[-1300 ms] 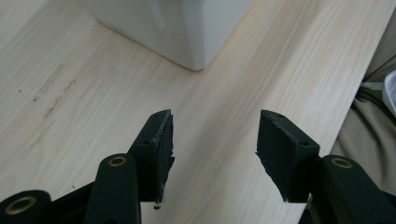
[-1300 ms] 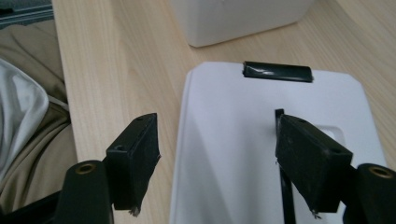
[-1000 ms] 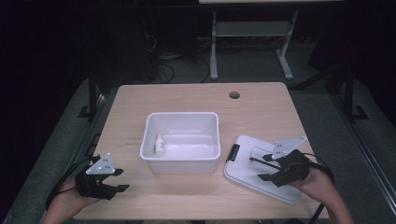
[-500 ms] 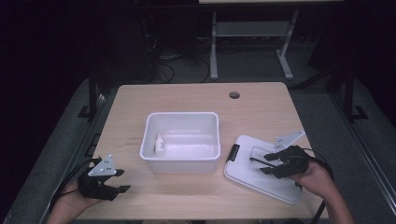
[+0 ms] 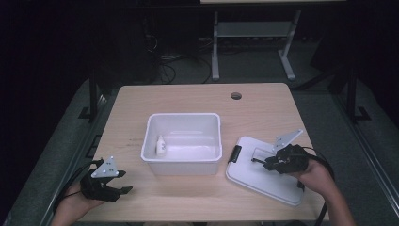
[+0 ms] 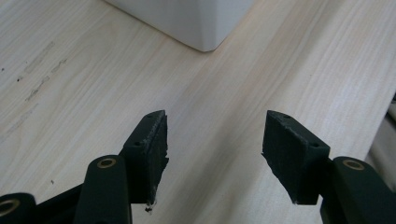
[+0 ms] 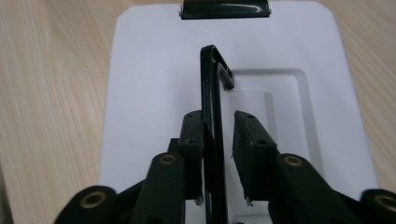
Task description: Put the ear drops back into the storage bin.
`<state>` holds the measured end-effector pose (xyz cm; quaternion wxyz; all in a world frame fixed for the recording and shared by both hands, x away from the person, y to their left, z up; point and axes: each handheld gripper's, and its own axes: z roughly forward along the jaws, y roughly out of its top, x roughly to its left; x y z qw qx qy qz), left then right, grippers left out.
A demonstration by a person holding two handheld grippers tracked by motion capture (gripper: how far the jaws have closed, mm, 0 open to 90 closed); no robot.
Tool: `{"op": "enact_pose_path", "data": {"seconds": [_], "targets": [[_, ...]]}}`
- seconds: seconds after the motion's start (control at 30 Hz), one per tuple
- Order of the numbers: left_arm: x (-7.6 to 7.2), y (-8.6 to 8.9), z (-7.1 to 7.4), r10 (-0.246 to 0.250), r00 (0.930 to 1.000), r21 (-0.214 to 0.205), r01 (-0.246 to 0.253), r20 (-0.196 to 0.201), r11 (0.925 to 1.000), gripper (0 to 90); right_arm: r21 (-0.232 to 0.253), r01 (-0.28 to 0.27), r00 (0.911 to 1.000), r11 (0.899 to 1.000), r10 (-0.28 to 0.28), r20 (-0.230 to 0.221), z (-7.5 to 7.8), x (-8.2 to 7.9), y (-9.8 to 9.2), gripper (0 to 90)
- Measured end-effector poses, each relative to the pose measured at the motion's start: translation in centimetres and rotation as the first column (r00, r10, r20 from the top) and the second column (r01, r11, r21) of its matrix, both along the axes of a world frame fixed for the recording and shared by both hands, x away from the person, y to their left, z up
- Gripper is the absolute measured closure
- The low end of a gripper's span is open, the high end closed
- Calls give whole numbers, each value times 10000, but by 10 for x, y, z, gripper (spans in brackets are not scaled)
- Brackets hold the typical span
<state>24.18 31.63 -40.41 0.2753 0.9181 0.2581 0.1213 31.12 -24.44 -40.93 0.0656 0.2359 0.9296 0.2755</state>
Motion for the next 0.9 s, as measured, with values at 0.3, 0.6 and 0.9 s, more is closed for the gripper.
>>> {"op": "enact_pose_path", "data": {"seconds": [0.3, 0.6, 0.9], "targets": [[0, 0, -3, 56, 10000, 92, -56, -22, 9999, 385, -335, -209, 9997, 9992, 214, 136, 3, 7, 0, 815], [1, -3, -5, 7, 10000, 80, -7, -41, 10000, 384, -247, -359, 9993, 9990, 362, 115, 3, 13, -3, 834], [1, -3, -7, 14, 10000, 73, -14, -72, 10000, 382, -133, -413, 9991, 9991, 415, 106, 3, 14, -6, 839]]}}
